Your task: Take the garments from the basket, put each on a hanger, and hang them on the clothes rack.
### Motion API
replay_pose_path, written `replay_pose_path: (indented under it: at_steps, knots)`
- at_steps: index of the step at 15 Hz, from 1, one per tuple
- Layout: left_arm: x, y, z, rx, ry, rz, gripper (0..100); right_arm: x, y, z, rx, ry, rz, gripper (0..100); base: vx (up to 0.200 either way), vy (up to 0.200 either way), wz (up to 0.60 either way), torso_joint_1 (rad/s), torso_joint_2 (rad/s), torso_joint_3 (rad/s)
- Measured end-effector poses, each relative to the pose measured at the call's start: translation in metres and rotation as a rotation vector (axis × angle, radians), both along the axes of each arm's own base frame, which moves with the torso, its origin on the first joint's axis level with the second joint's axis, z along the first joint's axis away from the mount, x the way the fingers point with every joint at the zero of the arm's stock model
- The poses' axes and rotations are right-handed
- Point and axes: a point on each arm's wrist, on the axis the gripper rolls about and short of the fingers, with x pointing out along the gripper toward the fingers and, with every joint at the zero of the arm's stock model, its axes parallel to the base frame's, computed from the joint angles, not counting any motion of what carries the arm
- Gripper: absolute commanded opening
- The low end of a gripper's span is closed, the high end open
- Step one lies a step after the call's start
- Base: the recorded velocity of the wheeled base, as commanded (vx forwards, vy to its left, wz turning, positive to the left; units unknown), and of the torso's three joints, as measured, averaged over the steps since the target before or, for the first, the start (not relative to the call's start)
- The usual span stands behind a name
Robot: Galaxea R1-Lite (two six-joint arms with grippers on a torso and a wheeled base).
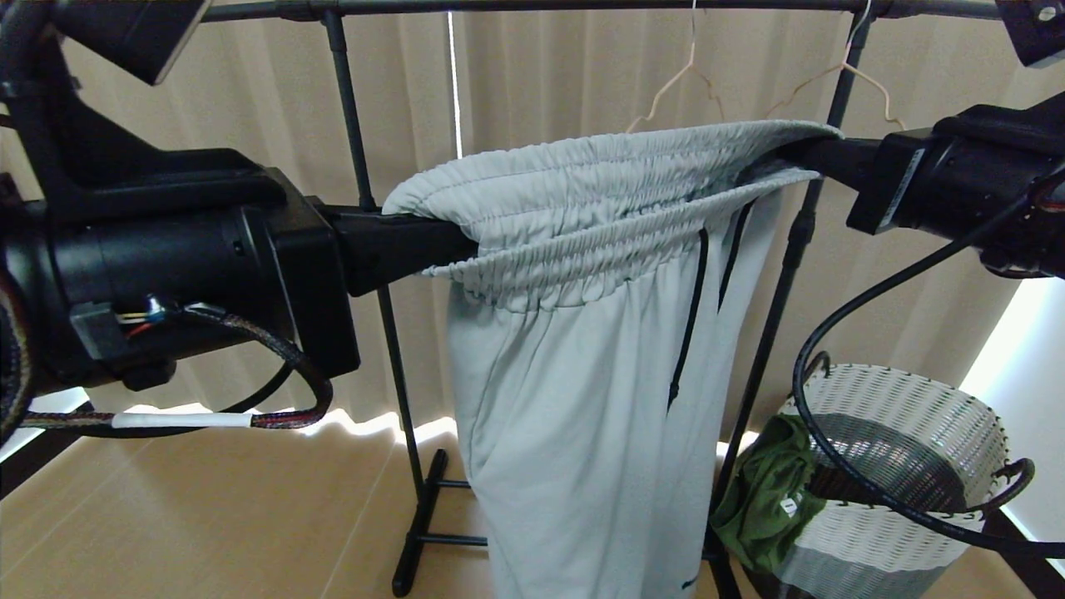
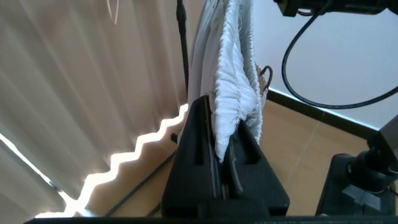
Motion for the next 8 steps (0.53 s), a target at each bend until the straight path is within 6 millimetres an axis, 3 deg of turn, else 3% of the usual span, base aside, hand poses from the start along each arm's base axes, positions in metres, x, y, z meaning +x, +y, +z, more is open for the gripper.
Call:
replay_pose_path:
  at_steps: [5,8]
  knots:
    - [0.009,-0.005,0.002,0.023,-0.077,0.040,0,-0.010,-0.005,0.006,0.007,-0.017,-0.003,0,0.000,0.000,0.00,0.000,0.00,0.000]
    - [0.024,-0.015,0.012,-0.012,-0.126,0.144,0,-0.025,-0.012,0.012,0.005,-0.014,-0.003,0,0.000,0.000,0.00,0.000,0.00,0.000]
